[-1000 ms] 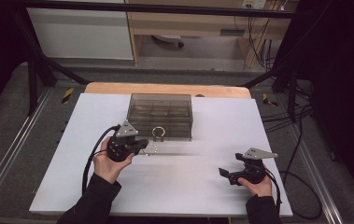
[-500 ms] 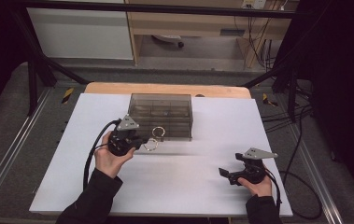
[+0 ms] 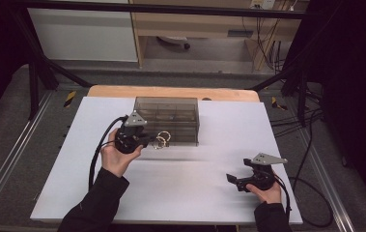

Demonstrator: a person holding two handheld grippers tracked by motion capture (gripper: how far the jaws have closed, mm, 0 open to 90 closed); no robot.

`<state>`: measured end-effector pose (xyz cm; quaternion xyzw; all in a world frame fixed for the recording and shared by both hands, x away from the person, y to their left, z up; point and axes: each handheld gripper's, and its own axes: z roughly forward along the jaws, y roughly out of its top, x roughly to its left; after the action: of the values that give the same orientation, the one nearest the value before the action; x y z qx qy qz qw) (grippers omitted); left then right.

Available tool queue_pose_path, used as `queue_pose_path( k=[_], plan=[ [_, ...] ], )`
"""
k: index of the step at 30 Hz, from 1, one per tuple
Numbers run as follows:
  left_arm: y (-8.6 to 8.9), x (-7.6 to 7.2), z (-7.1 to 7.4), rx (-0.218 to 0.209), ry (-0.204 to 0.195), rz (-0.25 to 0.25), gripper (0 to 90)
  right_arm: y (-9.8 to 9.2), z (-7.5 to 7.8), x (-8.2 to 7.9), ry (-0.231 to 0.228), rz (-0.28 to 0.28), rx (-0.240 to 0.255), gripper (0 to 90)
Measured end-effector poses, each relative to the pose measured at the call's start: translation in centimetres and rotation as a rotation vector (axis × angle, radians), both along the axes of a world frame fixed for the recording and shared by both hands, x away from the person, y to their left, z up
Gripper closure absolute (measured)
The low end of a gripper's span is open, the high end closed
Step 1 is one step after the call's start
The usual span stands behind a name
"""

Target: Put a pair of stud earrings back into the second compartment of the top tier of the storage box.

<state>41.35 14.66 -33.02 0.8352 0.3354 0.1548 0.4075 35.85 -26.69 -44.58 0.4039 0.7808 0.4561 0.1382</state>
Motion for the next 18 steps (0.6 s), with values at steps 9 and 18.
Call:
queue_pose_path(
  k=[9, 18],
  plan=[
    [-0.5, 0.8, -0.1, 0.004, 0.001, 0.004, 86.4, 0.0, 0.0, 0.0, 0.000, 0.001, 0.001, 1.1],
    [-1.2, 1.6, -0.4, 0.010, 0.003, 0.013, 86.4, 0.0, 0.0, 0.0, 0.000, 0.001, 0.001, 1.1]
  ],
)
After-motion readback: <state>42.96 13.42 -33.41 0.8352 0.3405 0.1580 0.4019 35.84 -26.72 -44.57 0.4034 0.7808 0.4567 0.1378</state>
